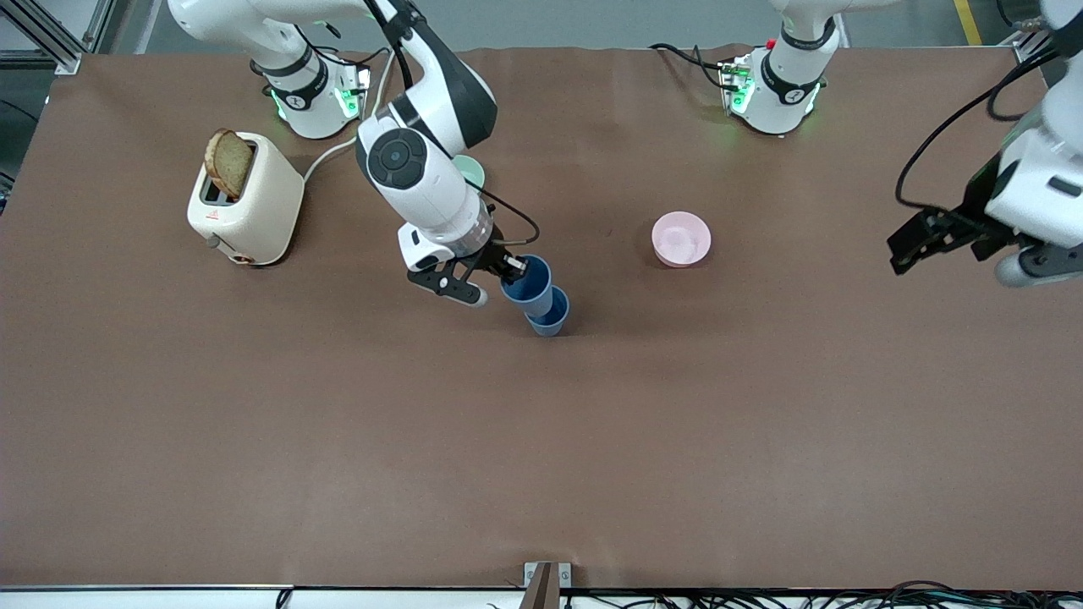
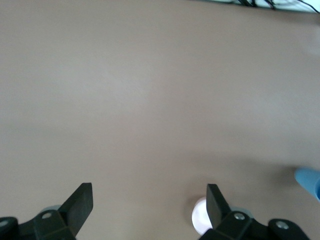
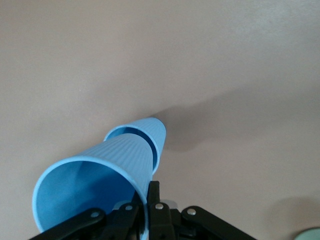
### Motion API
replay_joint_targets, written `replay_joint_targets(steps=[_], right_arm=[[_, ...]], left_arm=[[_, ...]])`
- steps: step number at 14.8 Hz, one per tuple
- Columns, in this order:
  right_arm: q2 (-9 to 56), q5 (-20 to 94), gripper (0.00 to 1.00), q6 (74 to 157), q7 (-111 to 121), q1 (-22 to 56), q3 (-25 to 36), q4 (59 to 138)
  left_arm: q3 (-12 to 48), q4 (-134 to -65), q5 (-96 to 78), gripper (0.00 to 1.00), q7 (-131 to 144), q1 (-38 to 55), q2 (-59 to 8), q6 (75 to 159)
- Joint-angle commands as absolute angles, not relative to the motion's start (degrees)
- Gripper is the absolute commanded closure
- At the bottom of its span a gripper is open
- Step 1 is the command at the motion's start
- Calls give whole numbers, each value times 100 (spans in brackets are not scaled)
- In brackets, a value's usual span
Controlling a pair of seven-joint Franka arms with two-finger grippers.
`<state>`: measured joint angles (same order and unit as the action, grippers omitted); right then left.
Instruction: Stack blue cups with both arms
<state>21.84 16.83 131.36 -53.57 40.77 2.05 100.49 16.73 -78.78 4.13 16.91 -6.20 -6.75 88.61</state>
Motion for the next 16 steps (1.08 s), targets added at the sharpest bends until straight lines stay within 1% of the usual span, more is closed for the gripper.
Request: replay_joint_targets(steps=[1, 2, 4, 7, 8, 9, 10, 11, 13, 14, 15, 16], right_arm=[[2337, 1784, 98, 13254, -5440, 4148, 229, 9932], [2373, 1793, 98, 13263, -5440, 4183, 229, 9940], [2399, 1793, 97, 13271, -5440, 4219, 237, 9940], [2504, 1793, 94, 13464, -5440, 4254, 229, 9958], [2557, 1802, 92, 13491, -5440, 4280, 229, 9958], [2575, 1793, 79, 13491, -5440, 4280, 237, 9958], [2575, 1793, 72, 13491, -5432, 4280, 237, 9958], [2566, 1793, 60, 13465, -5406, 4263, 237, 9958], [2566, 1775, 43, 13430, -5335, 4184, 237, 9941], [2505, 1749, 33, 13421, -5291, 4131, 255, 9949], [2409, 1749, 26, 13386, -5221, 4061, 272, 9967], [2173, 1732, 20, 13186, -5108, 3930, 281, 9993]], left_arm=[[1303, -8970, 71, 0, 1241, -660, 182, 9043], [1170, -9191, 27, 0, 1030, -520, 341, 9053], [653, -9342, -9, 0, 696, -143, 518, 8948], [589, -9308, -9, 0, 633, -105, 545, 8780], [589, -9282, -9, 0, 607, -105, 528, 8789], [598, -9273, -9, 0, 606, -97, 519, 8806], [615, -9212, -9, 0, 615, -88, 501, 8815], [615, -9202, -9, 0, 641, -79, 501, 8807], [624, -9202, -9, 0, 615, -88, 501, 8798], [624, -9202, -9, 0, 615, -88, 501, 8789], [624, -9211, -9, 0, 615, -88, 501, 8780], [624, -9211, -9, 0, 624, -88, 501, 8780]])
